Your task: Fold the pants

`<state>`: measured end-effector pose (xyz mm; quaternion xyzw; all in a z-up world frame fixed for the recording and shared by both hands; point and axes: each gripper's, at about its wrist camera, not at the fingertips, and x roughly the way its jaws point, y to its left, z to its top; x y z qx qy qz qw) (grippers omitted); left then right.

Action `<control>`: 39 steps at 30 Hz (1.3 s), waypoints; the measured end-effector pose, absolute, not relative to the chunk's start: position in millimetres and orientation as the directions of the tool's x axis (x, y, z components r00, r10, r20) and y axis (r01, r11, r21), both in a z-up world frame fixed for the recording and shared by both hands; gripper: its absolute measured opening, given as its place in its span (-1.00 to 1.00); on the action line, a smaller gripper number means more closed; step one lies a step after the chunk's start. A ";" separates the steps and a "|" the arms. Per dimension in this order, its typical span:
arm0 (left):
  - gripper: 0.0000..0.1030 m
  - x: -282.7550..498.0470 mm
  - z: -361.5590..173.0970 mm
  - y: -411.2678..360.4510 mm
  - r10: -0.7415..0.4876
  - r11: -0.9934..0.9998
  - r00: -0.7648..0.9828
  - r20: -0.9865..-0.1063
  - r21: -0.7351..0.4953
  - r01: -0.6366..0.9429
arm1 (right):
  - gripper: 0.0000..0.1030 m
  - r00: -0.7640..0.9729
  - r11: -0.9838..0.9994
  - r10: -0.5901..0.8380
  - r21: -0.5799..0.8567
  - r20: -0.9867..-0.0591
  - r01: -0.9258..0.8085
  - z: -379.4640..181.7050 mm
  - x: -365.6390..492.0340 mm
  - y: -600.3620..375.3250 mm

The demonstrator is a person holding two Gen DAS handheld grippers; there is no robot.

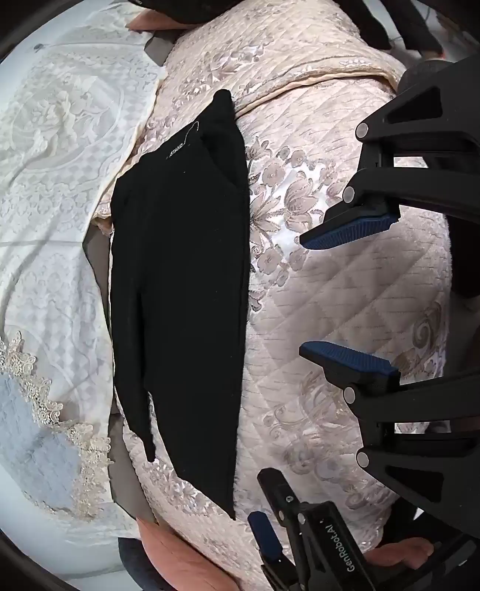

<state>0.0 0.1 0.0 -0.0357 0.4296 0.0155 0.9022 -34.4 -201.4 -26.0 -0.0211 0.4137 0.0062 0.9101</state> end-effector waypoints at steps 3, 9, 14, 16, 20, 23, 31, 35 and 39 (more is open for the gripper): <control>0.46 0.2 0.3 0.1 0.009 0.997 0.630 -0.777 -0.040 -0.063 | 0.02 0.651 0.998 -0.022 -0.050 -0.759 -0.024 -27.0 -32.4 -201.7; 0.46 -6.6 -9.1 -6.5 0.026 0.997 0.636 -0.771 -0.024 -0.069 | 0.02 0.655 0.999 -0.013 -0.039 -0.756 -0.026 -22.2 -32.0 -199.0; 0.46 -4.1 2.0 -2.4 0.013 0.998 0.633 -0.774 -0.027 -0.053 | 0.02 0.661 0.999 -0.010 -0.033 -0.750 -0.022 -19.7 -31.6 -199.3; 0.46 -4.7 3.9 -2.7 0.012 0.998 0.635 -0.772 -0.026 -0.051 | 0.02 0.666 0.999 -0.004 -0.028 -0.746 -0.026 -20.3 -33.6 -202.6; 0.46 -3.9 4.9 -1.9 0.005 0.998 0.630 -0.777 -0.035 -0.052 | 0.02 0.670 0.999 0.002 -0.025 -0.742 -0.031 -17.8 -34.2 -203.3; 0.46 -3.9 5.9 -2.4 0.007 0.998 0.631 -0.776 -0.033 -0.052 | 0.02 0.671 0.999 0.007 -0.020 -0.741 -0.033 -17.2 -34.5 -203.4; 0.46 -4.0 5.0 -3.0 0.006 0.998 0.630 -0.776 -0.033 -0.050 | 0.02 0.675 0.999 0.003 -0.024 -0.738 -0.031 -16.1 -36.9 -201.4; 0.46 -4.9 4.3 -3.3 -0.009 0.998 0.627 -0.779 -0.046 -0.043 | 0.02 0.677 0.999 0.002 -0.025 -0.736 -0.031 -15.3 -37.0 -201.7; 0.46 -5.2 4.6 -4.6 -0.006 0.998 0.627 -0.779 -0.042 -0.041 | 0.02 0.678 0.999 0.003 -0.026 -0.736 -0.033 -14.0 -36.3 -202.3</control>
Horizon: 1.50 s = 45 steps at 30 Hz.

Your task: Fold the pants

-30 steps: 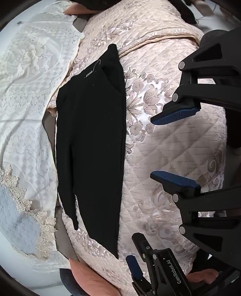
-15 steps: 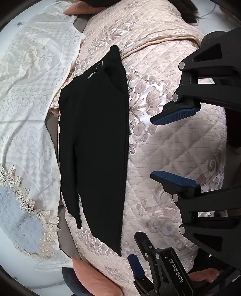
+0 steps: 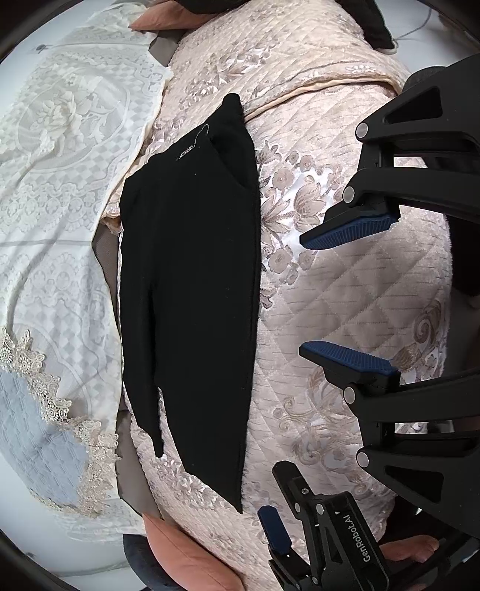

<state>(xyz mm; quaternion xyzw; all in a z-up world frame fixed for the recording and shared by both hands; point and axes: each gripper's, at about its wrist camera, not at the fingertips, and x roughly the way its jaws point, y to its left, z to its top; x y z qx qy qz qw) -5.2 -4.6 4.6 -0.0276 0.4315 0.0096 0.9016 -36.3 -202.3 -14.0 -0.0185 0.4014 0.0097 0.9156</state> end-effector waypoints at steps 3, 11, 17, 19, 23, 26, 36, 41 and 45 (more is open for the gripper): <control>0.46 -5.1 6.4 -5.4 -0.003 0.999 0.631 -0.776 -0.036 -0.039 | 0.02 0.680 0.999 0.000 -0.029 -0.733 -0.031 -12.6 -36.3 -202.5; 0.46 -5.6 8.5 -7.9 -0.004 0.999 0.633 -0.774 -0.031 -0.032 | 0.02 0.685 0.999 0.001 -0.030 -0.729 -0.032 -11.0 -37.0 -202.2; 0.46 -5.3 8.5 -9.2 -0.007 0.999 0.631 -0.776 -0.035 -0.032 | 0.02 0.685 0.999 -0.003 -0.032 -0.729 -0.031 -11.3 -38.0 -201.5; 0.46 -5.1 8.3 -9.7 -0.008 0.999 0.629 -0.777 -0.037 -0.033 | 0.02 0.685 0.999 -0.004 -0.034 -0.729 -0.030 -11.4 -37.9 -201.8; 0.46 -4.7 8.0 -10.3 -0.009 0.999 0.629 -0.777 -0.038 -0.032 | 0.02 0.685 0.999 -0.004 -0.034 -0.729 -0.031 -11.3 -37.7 -202.3; 0.46 -4.3 7.9 -10.6 -0.008 0.999 0.631 -0.776 -0.037 -0.032 | 0.02 0.685 0.999 -0.002 -0.032 -0.729 -0.031 -11.2 -37.3 -202.5; 0.46 -4.3 8.4 -9.6 -0.013 0.999 0.629 -0.777 -0.041 -0.031 | 0.02 0.686 0.999 -0.004 -0.035 -0.728 -0.031 -11.5 -37.6 -201.6; 0.46 -4.8 7.0 -9.4 -0.020 0.999 0.626 -0.779 -0.047 -0.027 | 0.02 0.686 0.999 -0.003 -0.036 -0.727 -0.034 -11.2 -37.6 -201.7; 0.46 -4.9 6.2 -9.1 -0.033 0.998 0.625 -0.780 -0.061 -0.023 | 0.02 0.686 0.999 -0.002 -0.036 -0.728 -0.035 -11.1 -37.4 -201.4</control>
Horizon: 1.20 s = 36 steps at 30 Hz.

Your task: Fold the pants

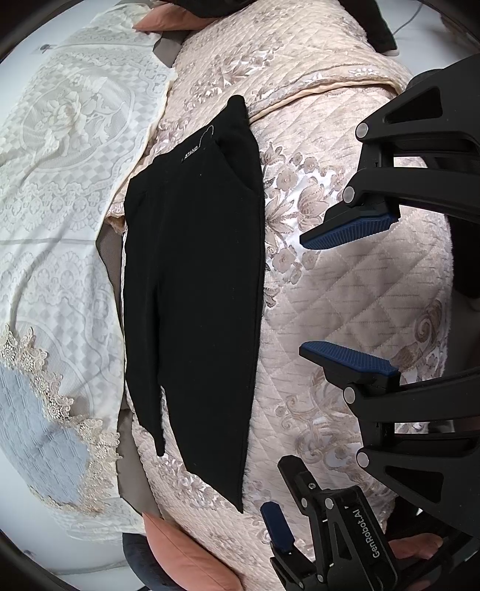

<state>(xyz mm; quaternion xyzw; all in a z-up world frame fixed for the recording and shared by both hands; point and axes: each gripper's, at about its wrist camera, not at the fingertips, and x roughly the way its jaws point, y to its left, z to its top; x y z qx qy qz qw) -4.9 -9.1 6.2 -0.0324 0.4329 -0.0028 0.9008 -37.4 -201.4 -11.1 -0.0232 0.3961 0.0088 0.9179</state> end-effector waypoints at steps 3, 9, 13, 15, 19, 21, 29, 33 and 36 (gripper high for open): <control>0.46 -5.1 5.7 -9.0 -0.028 0.998 0.626 -0.779 -0.055 -0.024 | 0.02 0.687 0.999 -0.002 -0.036 -0.727 -0.035 -11.0 -37.4 -201.1; 0.46 -4.9 5.0 -9.3 -0.024 0.998 0.625 -0.780 -0.051 -0.027 | 0.02 0.685 0.999 -0.001 -0.036 -0.729 -0.037 -12.1 -36.6 -199.5; 0.46 -5.5 4.8 -8.8 -0.019 0.999 0.627 -0.779 -0.046 -0.026 | 0.02 0.685 0.999 -0.003 -0.038 -0.728 -0.036 -12.1 -36.6 -199.7; 0.46 -5.6 4.8 -8.6 -0.020 0.999 0.629 -0.777 -0.046 -0.025 | 0.02 0.685 0.999 -0.002 -0.037 -0.728 -0.036 -12.4 -36.8 -198.8; 0.46 -5.6 4.6 -7.8 -0.024 0.998 0.628 -0.778 -0.050 -0.024 | 0.02 0.685 0.999 -0.002 -0.037 -0.728 -0.036 -12.8 -36.9 -197.9; 0.46 -6.1 5.0 -7.6 -0.026 0.999 0.630 -0.776 -0.050 -0.021 | 0.02 0.685 0.999 -0.004 -0.039 -0.729 -0.035 -12.9 -36.9 -197.1; 0.46 -6.1 3.3 -5.1 -0.026 0.998 0.630 -0.776 -0.056 -0.028 | 0.02 0.683 0.998 0.004 -0.037 -0.730 -0.045 -13.1 -35.5 -195.8; 0.46 -5.5 2.9 -5.1 -0.022 0.998 0.632 -0.775 -0.050 -0.027 | 0.02 0.685 0.998 0.006 -0.035 -0.728 -0.045 -11.7 -34.5 -196.9; 0.46 -5.0 2.4 -4.5 -0.028 0.998 0.631 -0.776 -0.058 -0.027 | 0.02 0.684 0.998 0.007 -0.034 -0.729 -0.046 -11.8 -33.9 -197.1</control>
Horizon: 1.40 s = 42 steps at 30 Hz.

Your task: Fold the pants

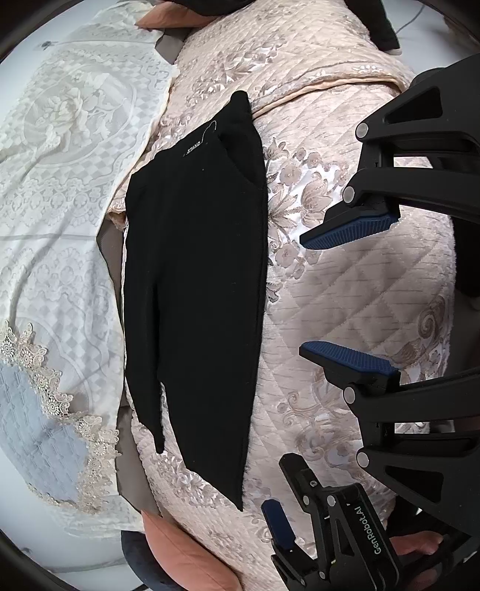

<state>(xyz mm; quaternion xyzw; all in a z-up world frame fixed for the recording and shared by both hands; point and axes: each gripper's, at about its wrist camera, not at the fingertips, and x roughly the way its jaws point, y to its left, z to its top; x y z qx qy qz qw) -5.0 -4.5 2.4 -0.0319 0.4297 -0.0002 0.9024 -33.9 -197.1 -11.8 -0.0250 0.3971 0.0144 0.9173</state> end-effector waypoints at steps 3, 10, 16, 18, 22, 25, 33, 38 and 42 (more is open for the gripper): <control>0.46 -4.8 1.9 -4.4 -0.029 0.998 0.630 -0.776 -0.059 -0.026 | 0.02 0.687 0.998 0.008 -0.033 -0.727 -0.046 -11.1 -33.8 -196.7; 0.46 -4.9 0.2 -4.7 -0.033 0.998 0.627 -0.779 -0.060 -0.022 | 0.02 0.689 0.999 0.014 -0.024 -0.724 -0.046 -10.3 -34.0 -198.2; 0.46 -4.4 -1.6 -4.1 -0.044 0.997 0.622 -0.782 -0.074 -0.023 | 0.02 0.689 0.998 0.023 -0.021 -0.725 -0.056 -10.8 -34.4 -198.5; 0.46 -4.6 -1.3 -3.5 -0.046 0.997 0.624 -0.780 -0.078 -0.024 | 0.02 0.691 0.998 0.025 -0.020 -0.723 -0.057 -10.6 -34.5 -198.7; 0.46 -5.2 -2.3 -4.3 -0.055 0.996 0.623 -0.780 -0.084 -0.018 | 0.02 0.690 0.999 0.026 -0.013 -0.723 -0.052 -11.5 -34.5 -199.9; 0.46 -5.4 -3.0 -4.8 -0.057 0.996 0.622 -0.781 -0.084 -0.015 | 0.02 0.687 0.999 0.029 -0.008 -0.726 -0.050 -12.5 -34.3 -201.2; 0.46 -3.7 -5.0 -2.5 -0.061 0.995 0.623 -0.780 -0.096 -0.024 | 0.02 0.685 0.999 0.036 0.004 -0.728 -0.048 -14.2 -32.3 -204.2; 0.41 -1.6 -7.1 0.2 -0.072 0.994 0.621 -0.780 -0.111 -0.024 | 0.02 0.678 0.998 0.049 0.016 -0.733 -0.055 -18.1 -29.5 -206.4; 0.35 4.8 -13.6 11.6 -0.125 0.982 0.599 -0.791 -0.184 -0.039 | 0.03 0.676 0.995 0.096 0.070 -0.731 -0.065 -21.8 -25.5 -214.7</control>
